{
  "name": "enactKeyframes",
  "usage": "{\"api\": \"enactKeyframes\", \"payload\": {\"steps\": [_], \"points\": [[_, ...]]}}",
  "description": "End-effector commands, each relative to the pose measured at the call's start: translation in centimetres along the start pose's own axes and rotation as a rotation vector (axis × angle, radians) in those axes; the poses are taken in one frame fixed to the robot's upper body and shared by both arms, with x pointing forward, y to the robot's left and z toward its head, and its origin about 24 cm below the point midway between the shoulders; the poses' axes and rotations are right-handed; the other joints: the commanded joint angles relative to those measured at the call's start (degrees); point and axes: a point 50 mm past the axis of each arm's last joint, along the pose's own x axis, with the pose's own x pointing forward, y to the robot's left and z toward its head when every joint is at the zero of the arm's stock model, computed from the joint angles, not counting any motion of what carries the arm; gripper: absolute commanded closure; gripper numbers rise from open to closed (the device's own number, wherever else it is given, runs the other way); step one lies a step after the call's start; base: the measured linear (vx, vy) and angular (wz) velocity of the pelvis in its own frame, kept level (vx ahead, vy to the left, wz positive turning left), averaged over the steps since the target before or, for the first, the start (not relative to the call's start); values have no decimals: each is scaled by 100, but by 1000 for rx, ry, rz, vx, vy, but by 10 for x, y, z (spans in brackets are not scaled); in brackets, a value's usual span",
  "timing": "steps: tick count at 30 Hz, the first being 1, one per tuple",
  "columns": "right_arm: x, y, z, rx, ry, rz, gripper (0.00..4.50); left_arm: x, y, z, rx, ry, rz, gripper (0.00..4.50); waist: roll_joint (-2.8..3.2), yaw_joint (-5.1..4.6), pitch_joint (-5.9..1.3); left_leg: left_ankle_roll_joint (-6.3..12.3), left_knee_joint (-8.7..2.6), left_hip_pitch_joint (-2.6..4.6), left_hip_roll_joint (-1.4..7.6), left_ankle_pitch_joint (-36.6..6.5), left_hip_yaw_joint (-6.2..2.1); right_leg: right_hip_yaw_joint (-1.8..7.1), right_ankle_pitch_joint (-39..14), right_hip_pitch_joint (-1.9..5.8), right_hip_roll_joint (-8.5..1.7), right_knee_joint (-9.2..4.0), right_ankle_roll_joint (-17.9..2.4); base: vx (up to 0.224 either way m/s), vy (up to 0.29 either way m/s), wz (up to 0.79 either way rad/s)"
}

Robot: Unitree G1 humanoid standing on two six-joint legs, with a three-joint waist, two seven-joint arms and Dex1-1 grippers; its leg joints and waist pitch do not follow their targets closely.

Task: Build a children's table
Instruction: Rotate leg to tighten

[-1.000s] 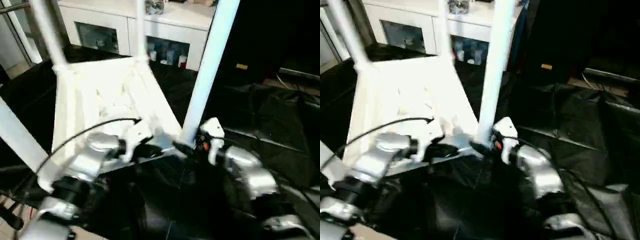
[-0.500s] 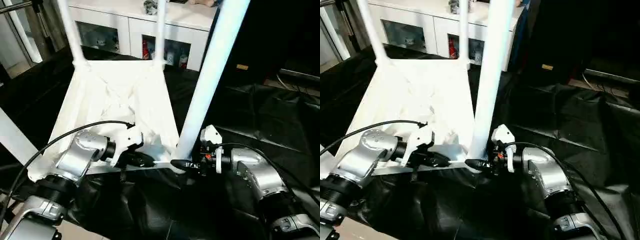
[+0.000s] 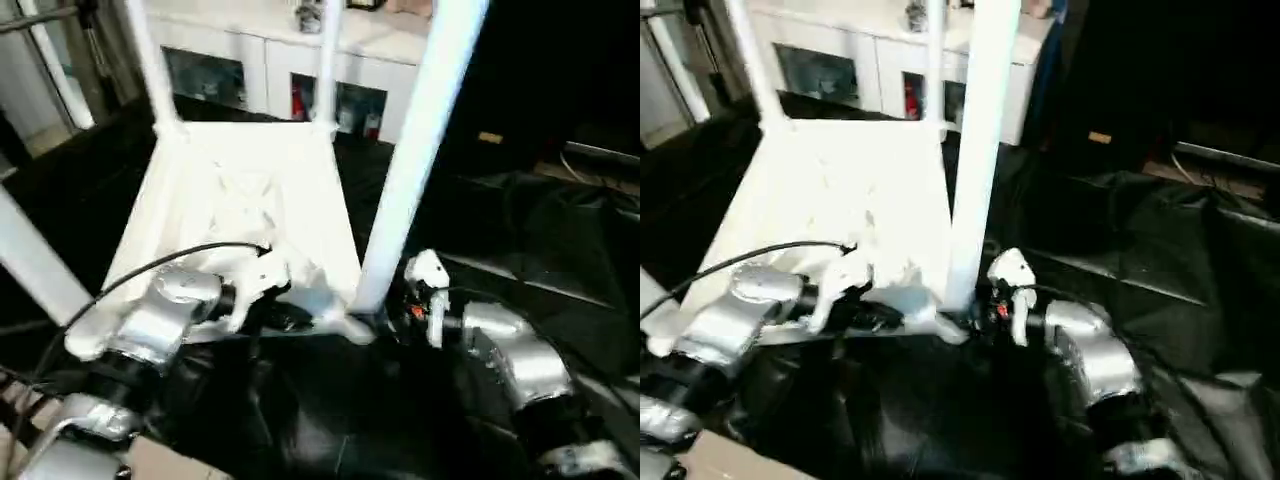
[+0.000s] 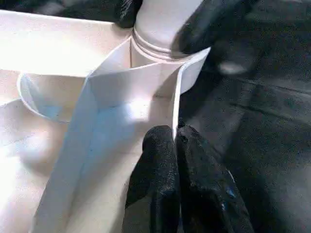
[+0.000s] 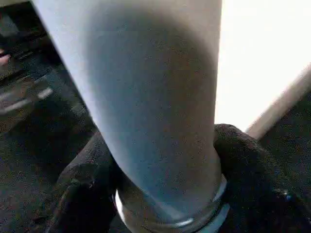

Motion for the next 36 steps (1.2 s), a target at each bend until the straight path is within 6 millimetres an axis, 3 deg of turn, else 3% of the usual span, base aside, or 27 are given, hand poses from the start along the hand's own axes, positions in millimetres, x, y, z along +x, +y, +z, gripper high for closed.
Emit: {"api": "enactKeyframes", "payload": {"steps": [1, 5, 6, 10, 12, 13, 15, 20, 24, 26, 27, 29, 31, 33, 36], "points": [[25, 19, -20, 27, 87, -15, 191, 22, 1, 19, 7, -48, 86, 450, 57, -41, -215, -143, -435, 73, 139, -1868, -36, 245, -2039, 143, -306, -552, -1009, 0, 0, 0], [35, 19, -21, 79, 67, -137, 191, 36, -3, 26, 0, -68, 110, 450, 57, -99, -208, -140, -457, 53, 126, -2015, -66, 232, -2403, 117, -292, -606, -783, 0, 0, 0], [42, 20, -20, 88, 61, -187, 191, 43, -5, 30, -4, -79, 132, 450, 29, -120, -204, -128, -458, 44, 126, -2013, -62, 234, -2385, 112, -285, -609, -774, 0, 0, 0], [52, 23, -17, 65, 62, -221, 191, 54, -9, 37, -10, -95, 154, 450, 44, -166, -208, -122, -455, 28, 124, -1977, -65, 230, -2366, 99, -289, -613, -762, 0, 0, 0], [56, 25, -10, 47, 21, -207, 191, 56, -10, 39, 1, -101, 150, 450, -6, -157, -219, -37, -452, 5, 119, -1900, -58, 236, -2276, 104, -291, -610, -757, 0, 0, 0], [58, 26, -6, 51, -16, -201, 135, 57, -10, 40, 7, -101, 154, 450, -1, -155, -218, -8, -457, -19, 120, -1820, -58, 236, -2193, 116, -289, -598, -753, 0, 0, 0], [58, 27, -5, 63, -20, -172, 135, 53, -9, 38, 15, -98, 146, 450, 3, -149, -227, 19, -453, -15, 129, -1703, -51, 243, -1964, 116, -283, -580, -806, 0, 0, 0], [53, 23, -4, 35, -14, -153, 82, 44, -8, 32, 28, -91, 113, 450, 20, -147, -249, 65, -438, -32, 127, -1411, -33, 243, -1213, 158, -265, -497, -1004, 0, 0, 0], [43, 19, -2, -2, -11, -74, 82, 32, -10, 25, 48, -79, 32, 450, 64, -182, -264, 124, -419, -53, 122, -1185, -31, 240, -667, 198, -253, -436, -1162, 0, 0, 0], [38, 16, 0, -12, -13, -68, 82, 29, -7, 23, 45, -59, 41, 450, 44, -189, -276, 161, -397, -45, 118, -1115, -21, 239, -464, 215, -251, -417, -1251, 0, 0, 0], [33, 11, 2, -14, -18, -79, 82, 27, -3, 21, 26, -42, 74, 450, 83, -195, -274, 184, -391, -25, 122, -1088, -13, 241, -312, 209, -248, -407, -1341, 0, 0, 0], [32, 10, 2, -14, -20, -83, 82, 27, -1, 21, 21, -37, 86, 450, 58, -197, -280, 202, -383, -21, 123, -1063, -8, 240, -236, 221, -243, -401, -1384, 0, 0, 0], [29, 8, 2, -16, -25, -98, 75, 28, -1, 22, 5, -38, 91, 406, 55, -193, -257, 204, -395, -20, 126, -1147, -6, 240, -459, 216, -254, -425, -1389, 0, 0, 0], [27, 6, 2, -13, -27, -104, 75, 28, 0, 22, 0, -27, 94, 394, 56, -188, -250, 167, -404, -3, 130, -1292, -5, 245, -728, 204, -257, -448, -1352, 0, 0, 0], [26, 5, 2, -11, -26, -105, 75, 29, 0, 21, -2, -21, 102, 361, 51, -207, -260, 151, -410, -37, 133, -1225, -26, 240, -641, 232, -259, -431, -1321, 0, 0, 0]]}}
